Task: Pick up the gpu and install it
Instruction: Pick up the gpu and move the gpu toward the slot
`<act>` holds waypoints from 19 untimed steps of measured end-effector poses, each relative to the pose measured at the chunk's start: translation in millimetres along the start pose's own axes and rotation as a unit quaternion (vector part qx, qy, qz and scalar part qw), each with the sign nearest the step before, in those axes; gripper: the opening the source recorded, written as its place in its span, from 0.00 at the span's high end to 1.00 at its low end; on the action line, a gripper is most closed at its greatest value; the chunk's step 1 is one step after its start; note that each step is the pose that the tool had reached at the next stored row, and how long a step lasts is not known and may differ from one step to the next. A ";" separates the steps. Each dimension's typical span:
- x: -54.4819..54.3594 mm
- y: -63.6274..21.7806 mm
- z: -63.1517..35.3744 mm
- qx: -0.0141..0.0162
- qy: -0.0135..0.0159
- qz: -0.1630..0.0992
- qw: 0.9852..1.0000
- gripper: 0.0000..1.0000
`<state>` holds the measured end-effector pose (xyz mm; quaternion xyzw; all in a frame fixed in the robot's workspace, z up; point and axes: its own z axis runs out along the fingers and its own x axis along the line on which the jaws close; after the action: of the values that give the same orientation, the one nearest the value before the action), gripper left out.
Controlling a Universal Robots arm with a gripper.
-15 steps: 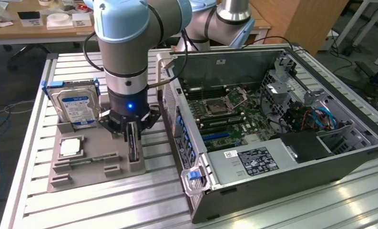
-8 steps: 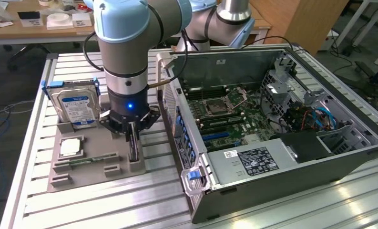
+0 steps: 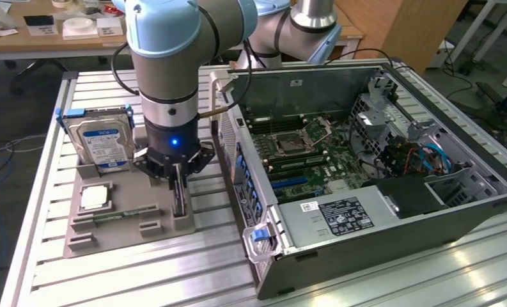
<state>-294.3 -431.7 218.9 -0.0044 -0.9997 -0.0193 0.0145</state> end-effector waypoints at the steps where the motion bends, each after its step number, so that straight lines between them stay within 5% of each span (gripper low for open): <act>1: 0.0 0.0 0.0 0.000 0.000 0.000 1.000 0.72; 9: 0.0 0.0 -1.8 0.000 0.000 0.000 1.000 0.72; 19: 0.8 1.1 -28.0 0.000 0.000 0.000 1.000 0.72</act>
<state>-294.2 -431.7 246.9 -0.0044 -0.9997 -0.0193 0.0144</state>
